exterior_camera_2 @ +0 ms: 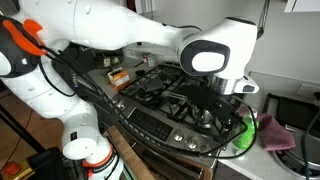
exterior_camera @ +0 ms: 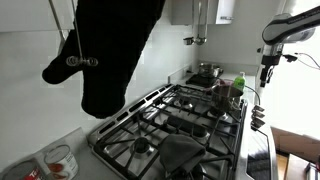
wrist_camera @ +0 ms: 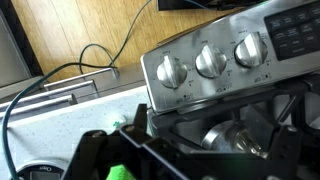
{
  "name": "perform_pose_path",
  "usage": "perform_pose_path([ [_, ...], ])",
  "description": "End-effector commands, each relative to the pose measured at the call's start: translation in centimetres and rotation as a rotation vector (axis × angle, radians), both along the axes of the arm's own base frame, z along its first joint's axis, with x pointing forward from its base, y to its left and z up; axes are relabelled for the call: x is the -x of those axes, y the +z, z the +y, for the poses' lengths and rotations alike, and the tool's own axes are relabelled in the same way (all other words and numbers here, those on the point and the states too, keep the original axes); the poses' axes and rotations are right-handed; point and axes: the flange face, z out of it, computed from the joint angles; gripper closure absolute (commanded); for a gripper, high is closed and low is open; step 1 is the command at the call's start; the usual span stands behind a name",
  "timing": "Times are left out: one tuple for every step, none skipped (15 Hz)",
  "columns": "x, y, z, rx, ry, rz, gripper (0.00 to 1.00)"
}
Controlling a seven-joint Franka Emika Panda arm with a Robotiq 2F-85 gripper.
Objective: Put the white lid on the green bottle.
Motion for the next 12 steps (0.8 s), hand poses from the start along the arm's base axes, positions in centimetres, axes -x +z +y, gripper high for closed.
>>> perform_pose_path([
  [0.0,0.1,0.0,0.0,0.0,0.0,0.0],
  [-0.1,0.1,0.0,0.001,0.0,-0.001,0.0],
  [-0.1,0.2,-0.1,0.001,0.0,-0.001,0.0],
  [-0.1,0.2,-0.1,0.002,0.0,-0.002,0.0],
  [-0.1,0.2,-0.1,0.002,0.0,-0.002,0.0],
  [-0.1,0.2,-0.1,0.002,0.0,-0.003,0.0],
  [-0.1,0.3,-0.1,0.002,0.0,-0.003,0.0],
  [-0.1,0.3,-0.1,0.003,0.0,-0.003,0.0],
  [-0.1,0.3,-0.1,0.003,0.0,-0.003,0.0],
  [0.1,0.0,-0.7,0.009,-0.006,-0.01,0.0],
  [0.4,-0.3,-1.2,0.019,-0.019,-0.021,0.0],
  [1.0,-0.7,-2.0,0.009,-0.008,-0.029,0.0],
])
